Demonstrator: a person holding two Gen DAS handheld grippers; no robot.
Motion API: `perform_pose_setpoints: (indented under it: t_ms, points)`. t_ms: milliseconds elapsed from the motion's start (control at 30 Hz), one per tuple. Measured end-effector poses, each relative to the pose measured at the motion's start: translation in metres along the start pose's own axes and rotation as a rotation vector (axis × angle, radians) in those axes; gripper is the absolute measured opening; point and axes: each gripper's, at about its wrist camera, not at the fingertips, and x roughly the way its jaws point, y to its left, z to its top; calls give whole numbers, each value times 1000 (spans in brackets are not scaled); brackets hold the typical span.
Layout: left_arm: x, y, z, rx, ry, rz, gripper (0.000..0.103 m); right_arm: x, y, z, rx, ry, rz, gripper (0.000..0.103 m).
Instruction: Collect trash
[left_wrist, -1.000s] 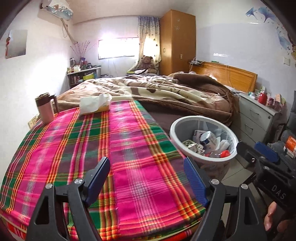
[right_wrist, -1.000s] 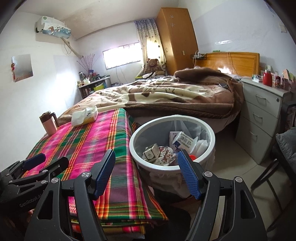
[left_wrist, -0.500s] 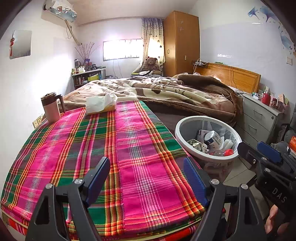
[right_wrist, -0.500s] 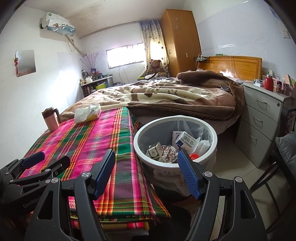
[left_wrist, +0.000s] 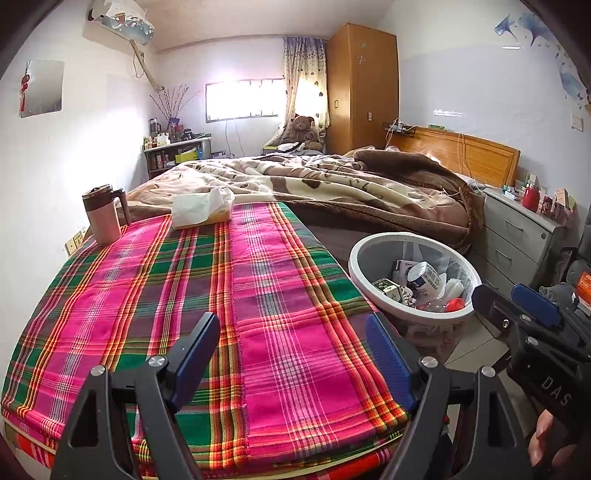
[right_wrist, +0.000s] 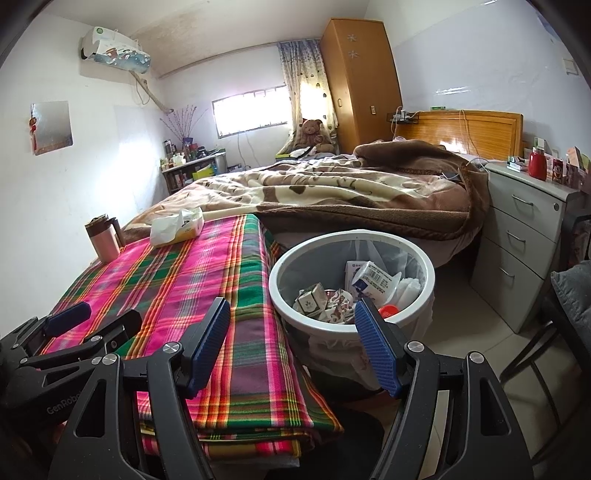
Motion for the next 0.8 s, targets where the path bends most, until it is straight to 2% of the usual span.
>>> perform_pose_setpoints:
  t_ms: [800]
  points:
    - [-4, 5, 2, -8, -8, 2, 83, -2, 6, 1, -5, 3, 3, 71]
